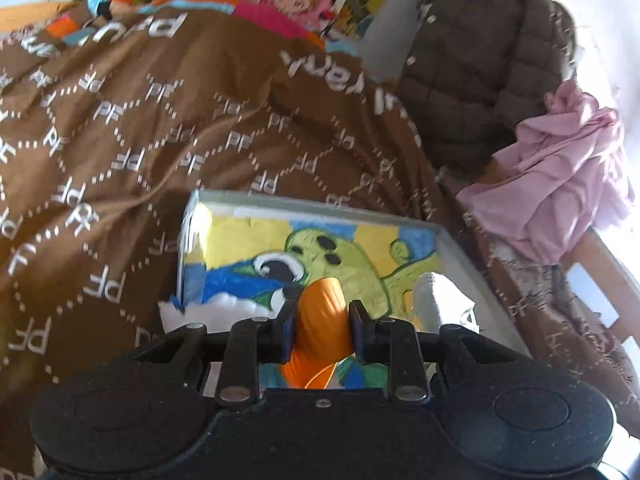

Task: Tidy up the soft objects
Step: 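Carry the orange sleeve with the left gripper while the right gripper carries the mask to the tray, then open both grippers to release the orange sleeve and grey mask into the tray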

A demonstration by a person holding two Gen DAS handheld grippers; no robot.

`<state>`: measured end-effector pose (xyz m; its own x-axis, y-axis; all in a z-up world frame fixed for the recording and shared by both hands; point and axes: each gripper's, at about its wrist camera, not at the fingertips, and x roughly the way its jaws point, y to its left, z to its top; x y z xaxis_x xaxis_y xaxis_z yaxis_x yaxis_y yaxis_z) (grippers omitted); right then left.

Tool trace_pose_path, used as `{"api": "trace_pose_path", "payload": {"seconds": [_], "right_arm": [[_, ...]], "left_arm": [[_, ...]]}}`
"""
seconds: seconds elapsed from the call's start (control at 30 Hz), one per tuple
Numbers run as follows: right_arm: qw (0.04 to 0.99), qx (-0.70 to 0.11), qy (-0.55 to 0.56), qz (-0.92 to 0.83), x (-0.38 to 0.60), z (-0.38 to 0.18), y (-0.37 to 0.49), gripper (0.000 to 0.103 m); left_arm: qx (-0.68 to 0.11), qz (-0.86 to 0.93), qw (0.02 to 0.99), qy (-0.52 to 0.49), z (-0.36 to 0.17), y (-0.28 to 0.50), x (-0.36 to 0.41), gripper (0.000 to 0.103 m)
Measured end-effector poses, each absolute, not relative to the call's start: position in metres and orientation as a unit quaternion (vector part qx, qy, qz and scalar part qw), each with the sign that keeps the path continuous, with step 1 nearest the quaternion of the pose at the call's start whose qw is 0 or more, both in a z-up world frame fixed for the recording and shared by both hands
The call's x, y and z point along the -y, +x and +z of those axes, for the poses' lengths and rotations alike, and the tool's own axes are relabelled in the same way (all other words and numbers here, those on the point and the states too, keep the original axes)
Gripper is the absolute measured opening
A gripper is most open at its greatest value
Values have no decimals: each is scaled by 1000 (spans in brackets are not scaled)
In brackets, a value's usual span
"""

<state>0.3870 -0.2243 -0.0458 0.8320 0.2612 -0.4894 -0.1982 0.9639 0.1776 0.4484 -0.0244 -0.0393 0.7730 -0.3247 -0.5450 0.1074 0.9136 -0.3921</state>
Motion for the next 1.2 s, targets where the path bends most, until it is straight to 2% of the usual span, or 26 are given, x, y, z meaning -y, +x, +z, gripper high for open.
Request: {"api": "trace_pose_path", "payload": {"seconds": [0.2,0.6,0.93,1.2], "right_arm": [[946,-294,69,119,223,-59,398,12],[948,-288,71,116,224,-53,397,32],[957,-262,80,98,231,-40,386,55],[966,-220,98,90,243,-9,362,73]], "left_arm": [[-324,-112,923,-176,-48,452,26,34],[-323,-106,922,-188,-45,449,23,57],[-300,-90,930,-194,-23,434,13,77],[-258,-97,946,-170,8,398,8,83]]}}
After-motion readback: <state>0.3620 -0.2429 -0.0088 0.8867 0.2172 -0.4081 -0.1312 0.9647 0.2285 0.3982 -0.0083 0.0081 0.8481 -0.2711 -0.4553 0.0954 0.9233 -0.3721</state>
